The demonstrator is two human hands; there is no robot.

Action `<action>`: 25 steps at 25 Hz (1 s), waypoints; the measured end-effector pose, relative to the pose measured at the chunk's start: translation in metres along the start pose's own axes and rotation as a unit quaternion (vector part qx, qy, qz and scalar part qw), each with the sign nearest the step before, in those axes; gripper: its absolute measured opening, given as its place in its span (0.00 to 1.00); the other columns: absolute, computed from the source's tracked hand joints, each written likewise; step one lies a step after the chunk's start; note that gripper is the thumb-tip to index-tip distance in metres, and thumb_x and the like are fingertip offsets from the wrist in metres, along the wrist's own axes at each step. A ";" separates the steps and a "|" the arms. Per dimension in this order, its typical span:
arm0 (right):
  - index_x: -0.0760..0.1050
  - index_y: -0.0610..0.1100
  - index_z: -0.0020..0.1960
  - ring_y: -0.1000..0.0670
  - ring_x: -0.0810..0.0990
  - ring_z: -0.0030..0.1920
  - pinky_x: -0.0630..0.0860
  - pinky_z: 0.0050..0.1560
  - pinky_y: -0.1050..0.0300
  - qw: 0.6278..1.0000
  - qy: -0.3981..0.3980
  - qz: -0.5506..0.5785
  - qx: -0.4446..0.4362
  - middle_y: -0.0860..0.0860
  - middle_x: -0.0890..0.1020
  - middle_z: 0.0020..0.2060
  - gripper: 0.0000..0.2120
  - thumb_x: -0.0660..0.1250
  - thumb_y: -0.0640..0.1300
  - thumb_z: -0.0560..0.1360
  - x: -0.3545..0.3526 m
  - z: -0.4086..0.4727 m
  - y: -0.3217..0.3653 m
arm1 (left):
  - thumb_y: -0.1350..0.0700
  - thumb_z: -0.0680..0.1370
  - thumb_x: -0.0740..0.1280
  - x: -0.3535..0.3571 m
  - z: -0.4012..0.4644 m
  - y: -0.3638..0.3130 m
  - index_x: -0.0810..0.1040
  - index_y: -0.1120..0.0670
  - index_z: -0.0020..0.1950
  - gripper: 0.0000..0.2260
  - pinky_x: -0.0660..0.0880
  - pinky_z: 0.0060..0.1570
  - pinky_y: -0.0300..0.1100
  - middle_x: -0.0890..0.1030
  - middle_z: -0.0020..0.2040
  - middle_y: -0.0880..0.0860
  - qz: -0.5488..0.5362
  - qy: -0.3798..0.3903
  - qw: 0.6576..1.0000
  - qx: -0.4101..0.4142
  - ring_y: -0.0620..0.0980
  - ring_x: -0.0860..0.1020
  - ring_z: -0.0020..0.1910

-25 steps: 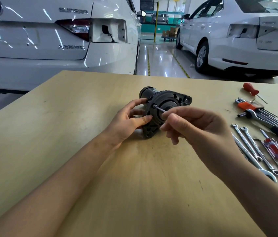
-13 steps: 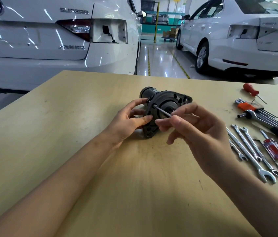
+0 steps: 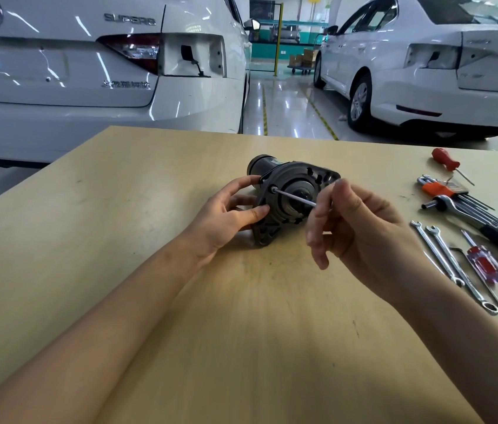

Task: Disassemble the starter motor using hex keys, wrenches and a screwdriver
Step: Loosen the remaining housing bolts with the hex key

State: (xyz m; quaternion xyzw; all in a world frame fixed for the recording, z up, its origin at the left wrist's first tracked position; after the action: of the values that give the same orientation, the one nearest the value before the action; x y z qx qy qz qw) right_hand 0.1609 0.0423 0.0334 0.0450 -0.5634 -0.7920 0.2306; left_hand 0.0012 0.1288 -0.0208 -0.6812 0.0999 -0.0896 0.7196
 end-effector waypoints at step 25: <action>0.83 0.46 0.52 0.49 0.83 0.41 0.77 0.38 0.58 0.994 0.046 -0.090 -0.038 0.46 0.85 0.41 0.13 0.70 0.52 0.73 0.002 -0.003 0.002 | 0.63 0.75 0.69 0.003 -0.007 -0.007 0.74 0.43 0.64 0.21 0.75 0.61 0.52 0.80 0.56 0.57 0.028 -0.019 0.999 0.039 0.58 0.79 0.52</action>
State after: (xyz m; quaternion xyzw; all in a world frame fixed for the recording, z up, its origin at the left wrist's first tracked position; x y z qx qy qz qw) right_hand 0.1608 0.0381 0.0345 0.1226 -0.5151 -0.8277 0.1859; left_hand 0.0025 0.1209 -0.0147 -0.6515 0.1011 -0.0602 0.7494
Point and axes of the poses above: each hand's wrist, its own z-axis towards the middle knuckle, its own x-axis out of the palm, y = z × x, the point moved 4 cm from there along z, towards the middle knuckle
